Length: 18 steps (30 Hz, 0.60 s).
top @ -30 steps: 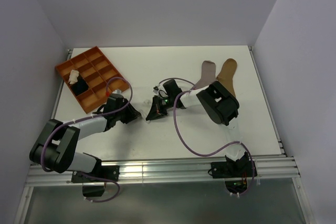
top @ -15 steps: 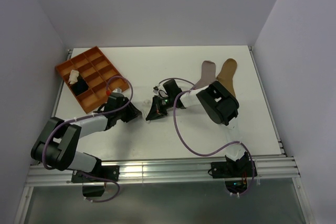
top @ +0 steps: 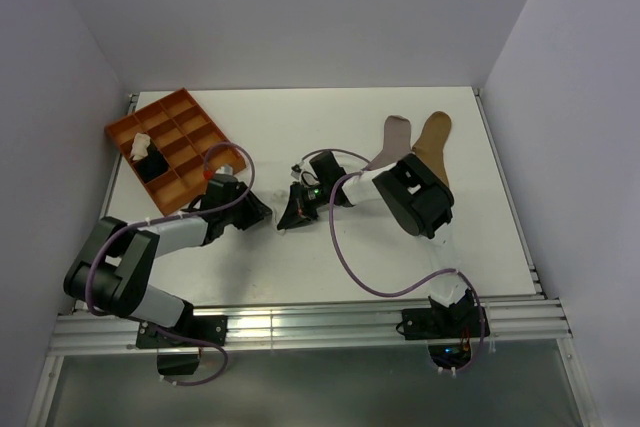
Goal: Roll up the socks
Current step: Roll the sock at the center of the board.
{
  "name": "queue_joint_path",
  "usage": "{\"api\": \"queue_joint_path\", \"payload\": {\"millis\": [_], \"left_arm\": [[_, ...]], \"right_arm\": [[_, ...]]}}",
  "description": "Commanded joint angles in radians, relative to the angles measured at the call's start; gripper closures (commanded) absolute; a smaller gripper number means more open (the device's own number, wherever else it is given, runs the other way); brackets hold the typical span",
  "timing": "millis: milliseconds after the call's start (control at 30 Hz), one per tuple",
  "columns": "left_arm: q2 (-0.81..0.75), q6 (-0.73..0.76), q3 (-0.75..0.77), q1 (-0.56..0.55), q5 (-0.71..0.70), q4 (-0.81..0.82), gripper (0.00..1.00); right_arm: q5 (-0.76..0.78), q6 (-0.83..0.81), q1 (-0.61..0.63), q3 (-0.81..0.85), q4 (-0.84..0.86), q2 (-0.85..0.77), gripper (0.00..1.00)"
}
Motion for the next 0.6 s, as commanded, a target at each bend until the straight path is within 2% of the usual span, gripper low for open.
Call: {"api": "queue_joint_path", "payload": {"millis": [0, 300, 567], "left_arm": [[0.031, -0.002, 0.029, -0.003, -0.005, 0.018, 0.59], [0.052, -0.005, 0.031, -0.003, -0.022, -0.010, 0.59], [0.051, -0.013, 0.029, -0.003, -0.096, -0.129, 0.69]], "right_arm": [[0.065, -0.018, -0.003, 0.011, -0.054, 0.040, 1.00], [0.067, -0.014, -0.003, 0.013, -0.060, 0.037, 1.00], [0.093, -0.024, -0.004, 0.024, -0.101, 0.019, 1.00]]}}
